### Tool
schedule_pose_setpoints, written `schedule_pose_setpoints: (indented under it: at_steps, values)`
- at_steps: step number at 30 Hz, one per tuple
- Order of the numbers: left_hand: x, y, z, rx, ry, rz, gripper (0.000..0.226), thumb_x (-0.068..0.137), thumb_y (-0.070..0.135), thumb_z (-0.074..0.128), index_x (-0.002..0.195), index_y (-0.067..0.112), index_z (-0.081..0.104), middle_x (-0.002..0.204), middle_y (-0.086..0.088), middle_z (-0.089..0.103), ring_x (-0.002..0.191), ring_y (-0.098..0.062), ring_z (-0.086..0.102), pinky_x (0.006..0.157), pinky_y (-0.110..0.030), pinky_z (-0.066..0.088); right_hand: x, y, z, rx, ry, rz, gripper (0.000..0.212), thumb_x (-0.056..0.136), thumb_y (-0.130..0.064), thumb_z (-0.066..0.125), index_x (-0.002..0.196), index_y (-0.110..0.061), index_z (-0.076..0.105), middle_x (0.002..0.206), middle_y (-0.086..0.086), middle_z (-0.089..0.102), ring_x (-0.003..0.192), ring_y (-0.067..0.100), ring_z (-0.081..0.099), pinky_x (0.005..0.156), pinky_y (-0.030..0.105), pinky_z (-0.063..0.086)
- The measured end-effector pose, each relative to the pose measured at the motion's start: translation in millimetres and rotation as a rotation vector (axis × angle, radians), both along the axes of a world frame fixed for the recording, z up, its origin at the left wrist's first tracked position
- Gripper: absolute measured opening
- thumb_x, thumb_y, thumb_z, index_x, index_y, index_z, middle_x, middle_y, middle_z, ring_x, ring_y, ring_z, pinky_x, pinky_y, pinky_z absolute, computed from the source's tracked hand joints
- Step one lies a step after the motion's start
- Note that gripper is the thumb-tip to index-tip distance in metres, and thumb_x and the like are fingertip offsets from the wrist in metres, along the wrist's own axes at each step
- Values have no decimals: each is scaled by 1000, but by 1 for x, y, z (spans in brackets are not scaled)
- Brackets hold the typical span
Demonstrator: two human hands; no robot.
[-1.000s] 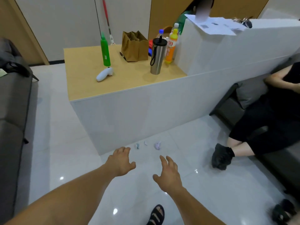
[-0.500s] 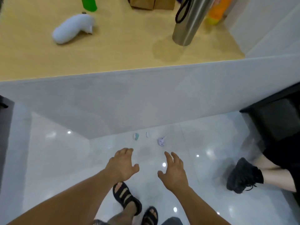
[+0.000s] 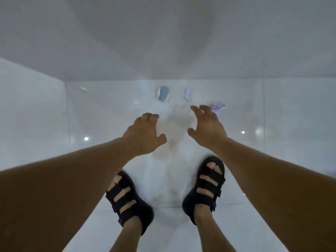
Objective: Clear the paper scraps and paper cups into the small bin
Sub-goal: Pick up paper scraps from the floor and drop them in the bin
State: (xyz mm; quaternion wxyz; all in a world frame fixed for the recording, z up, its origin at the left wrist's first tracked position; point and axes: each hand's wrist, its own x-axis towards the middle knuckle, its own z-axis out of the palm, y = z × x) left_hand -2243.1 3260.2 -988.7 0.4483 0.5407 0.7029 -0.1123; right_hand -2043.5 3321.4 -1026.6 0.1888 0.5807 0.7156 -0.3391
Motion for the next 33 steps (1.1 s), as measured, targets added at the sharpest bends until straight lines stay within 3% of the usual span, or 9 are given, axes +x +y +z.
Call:
schedule_pose_setpoints:
  at_steps: [7,11,15,19,22,24,26,29,33]
  values:
    - [-11,12,-113,111,-2,134,74,86,46,60,147,19,28,149,-4,32,133,-26,36,105,-41,37,-24,80,-110,205,-13,183,75,85,-28,65,149,-26,27,155,6,19,130,35,37,98,44,43]
    - [-9,2,-133,136,-39,188,74,85,43,63,146,16,30,146,-5,36,128,-25,42,105,-41,40,-27,83,-133,288,14,186,55,88,-15,59,141,-19,45,141,12,35,119,36,45,98,42,44]
    - [-2,-3,-124,152,-87,249,67,88,41,61,145,18,34,141,-5,44,125,-24,46,103,-36,40,-22,58,-128,206,124,82,45,90,-13,54,134,-15,53,129,15,46,106,36,57,93,36,45]
    - [7,9,-103,81,-281,460,57,90,44,58,140,21,40,121,0,58,107,-19,58,85,-26,48,-31,25,-95,209,419,92,51,84,-10,64,134,-11,53,114,11,60,90,22,61,82,31,47]
    - [8,21,-85,63,-349,545,52,91,48,55,133,20,45,101,11,60,83,-2,57,62,-7,38,-41,8,-67,254,600,209,56,77,-3,70,130,-2,55,102,12,63,73,7,50,69,25,46]
    - [5,23,-77,70,-402,579,38,93,39,56,124,17,52,98,7,64,77,-3,57,64,-12,44,-47,4,-54,263,639,240,58,73,-1,73,128,-1,56,101,11,64,70,4,45,68,22,42]
    - [0,22,-73,91,-449,601,22,95,26,54,114,15,58,99,-1,67,78,-10,61,72,-22,51,-55,3,-48,228,648,256,57,74,-5,75,128,-4,56,102,9,63,70,3,45,69,21,42]
    - [-14,16,-75,116,-447,674,11,97,20,50,104,17,58,92,-5,69,72,-12,64,67,-22,53,-65,12,-50,146,605,311,58,81,-27,71,133,-10,53,116,6,60,80,8,53,72,25,46]
    - [-41,-3,-95,96,-342,740,17,98,23,46,105,13,58,92,-9,69,74,-16,70,74,-39,56,-82,44,-79,285,355,400,69,82,-35,71,143,-18,43,142,10,42,120,27,49,92,36,46]
